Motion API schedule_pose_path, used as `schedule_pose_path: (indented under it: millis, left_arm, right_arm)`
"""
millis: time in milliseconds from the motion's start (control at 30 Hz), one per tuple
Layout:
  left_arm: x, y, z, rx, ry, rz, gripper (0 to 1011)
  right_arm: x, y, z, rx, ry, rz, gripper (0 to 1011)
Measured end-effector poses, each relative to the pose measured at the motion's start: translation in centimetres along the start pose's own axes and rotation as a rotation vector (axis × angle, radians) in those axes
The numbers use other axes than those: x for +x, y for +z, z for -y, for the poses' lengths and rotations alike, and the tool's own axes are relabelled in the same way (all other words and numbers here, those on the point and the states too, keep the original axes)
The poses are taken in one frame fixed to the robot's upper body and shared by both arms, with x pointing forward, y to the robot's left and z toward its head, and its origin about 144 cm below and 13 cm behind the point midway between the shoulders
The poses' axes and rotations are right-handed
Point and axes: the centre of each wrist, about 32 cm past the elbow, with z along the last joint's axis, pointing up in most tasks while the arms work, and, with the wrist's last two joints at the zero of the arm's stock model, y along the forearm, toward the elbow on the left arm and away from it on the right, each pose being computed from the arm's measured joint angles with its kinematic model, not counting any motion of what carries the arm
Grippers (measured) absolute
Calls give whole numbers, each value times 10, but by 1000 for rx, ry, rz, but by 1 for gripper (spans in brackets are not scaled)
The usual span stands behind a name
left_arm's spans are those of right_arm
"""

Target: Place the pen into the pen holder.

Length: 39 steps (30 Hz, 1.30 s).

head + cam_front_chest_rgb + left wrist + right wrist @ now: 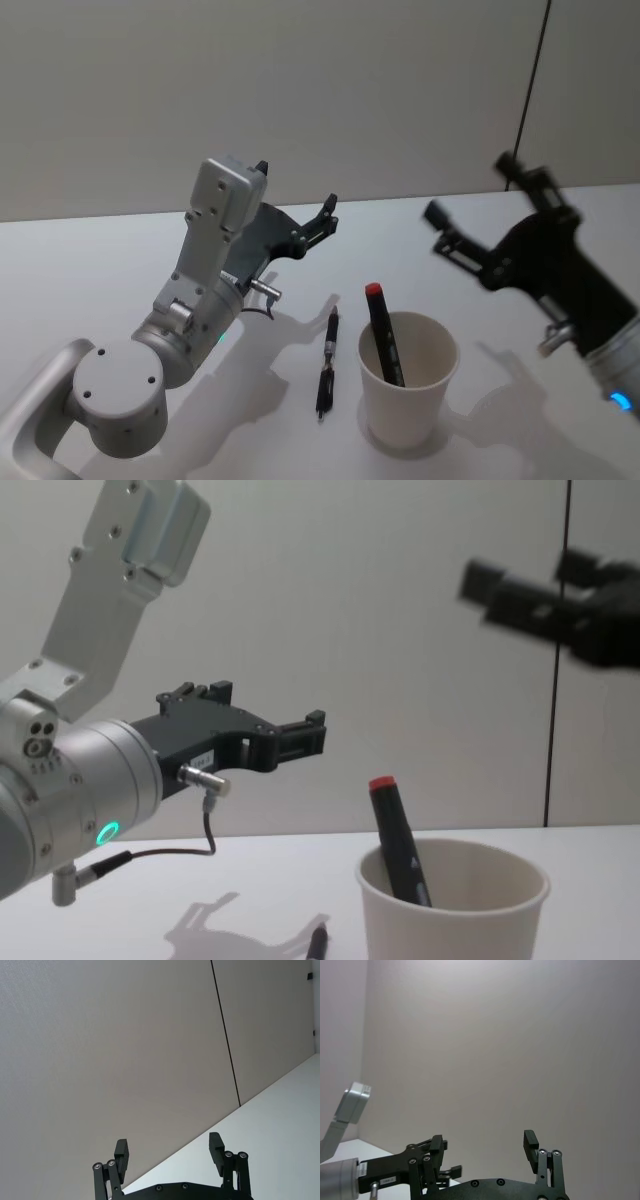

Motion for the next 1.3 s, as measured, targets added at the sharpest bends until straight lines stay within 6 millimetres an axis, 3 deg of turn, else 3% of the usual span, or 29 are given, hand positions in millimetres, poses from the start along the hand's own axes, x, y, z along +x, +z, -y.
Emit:
schedule_pose_path:
  millis: [233, 533, 1300]
  left_arm:
    - [0, 0, 0, 0, 0, 0, 1001]
    - [0, 0, 0, 0, 0, 0, 1001]
    - [0, 0, 0, 0, 0, 0, 1001]
  right_arm:
    - [15, 28, 13, 6, -79, 9, 1001]
    - [23, 46, 21, 10, -120, 13, 1001]
    - [39, 40, 35, -138, -251, 0, 1001]
